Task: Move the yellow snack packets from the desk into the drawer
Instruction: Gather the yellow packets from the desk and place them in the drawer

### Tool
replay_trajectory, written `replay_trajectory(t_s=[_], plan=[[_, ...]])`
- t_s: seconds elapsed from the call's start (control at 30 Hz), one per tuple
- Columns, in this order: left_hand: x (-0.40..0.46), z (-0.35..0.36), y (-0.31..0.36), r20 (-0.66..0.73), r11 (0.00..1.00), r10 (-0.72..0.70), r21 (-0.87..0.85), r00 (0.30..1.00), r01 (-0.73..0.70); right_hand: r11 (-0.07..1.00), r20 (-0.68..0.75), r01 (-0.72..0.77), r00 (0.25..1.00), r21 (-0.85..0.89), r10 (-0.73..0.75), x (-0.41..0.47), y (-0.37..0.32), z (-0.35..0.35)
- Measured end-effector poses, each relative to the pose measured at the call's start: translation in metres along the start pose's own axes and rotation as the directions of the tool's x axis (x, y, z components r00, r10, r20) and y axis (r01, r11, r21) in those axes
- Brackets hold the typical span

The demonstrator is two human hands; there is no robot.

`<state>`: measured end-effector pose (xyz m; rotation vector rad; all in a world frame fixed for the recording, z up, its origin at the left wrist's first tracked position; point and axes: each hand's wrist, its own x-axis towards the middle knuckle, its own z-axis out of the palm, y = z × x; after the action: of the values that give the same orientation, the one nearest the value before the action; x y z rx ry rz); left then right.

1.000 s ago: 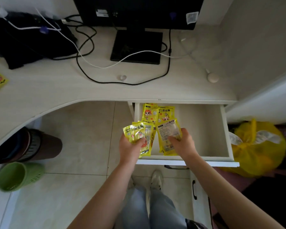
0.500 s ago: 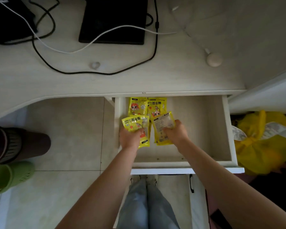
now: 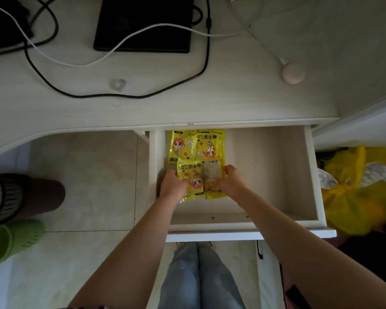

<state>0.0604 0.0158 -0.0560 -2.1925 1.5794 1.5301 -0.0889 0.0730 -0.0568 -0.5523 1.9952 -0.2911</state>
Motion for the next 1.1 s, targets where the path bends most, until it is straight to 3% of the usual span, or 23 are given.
replay_trajectory(t_s=[0.23, 0.5, 0.67, 0.9, 1.1], plan=[[-0.018, -0.013, -0.001, 0.008, 0.988, 0.132, 0.080, 0.991, -0.132, 0.994, -0.044, 0.051, 0.998, -0.101, -0.055, -0.018, 0.006, -0.013], [-0.055, -0.033, 0.003, -0.008, 0.957, 0.261, 0.131, 0.965, -0.258, 0.947, -0.024, 0.243, 0.967, -0.211, -0.254, -0.051, -0.018, -0.011], [-0.075, -0.065, -0.009, -0.128, 0.939, 0.342, 0.078, 0.931, -0.334, 0.907, 0.022, 0.339, 0.938, -0.251, -0.345, -0.079, -0.050, 0.002], [-0.094, -0.135, -0.058, -0.311, 0.931, 0.360, 0.171, 0.880, -0.321, 0.723, 0.162, 0.554, 0.826, -0.413, -0.540, -0.127, -0.106, 0.049], [-0.107, -0.200, -0.125, -0.428, 0.961, 0.264, 0.192, 0.864, -0.199, 0.509, 0.319, 0.664, 0.728, -0.548, -0.606, -0.166, -0.155, 0.120]])
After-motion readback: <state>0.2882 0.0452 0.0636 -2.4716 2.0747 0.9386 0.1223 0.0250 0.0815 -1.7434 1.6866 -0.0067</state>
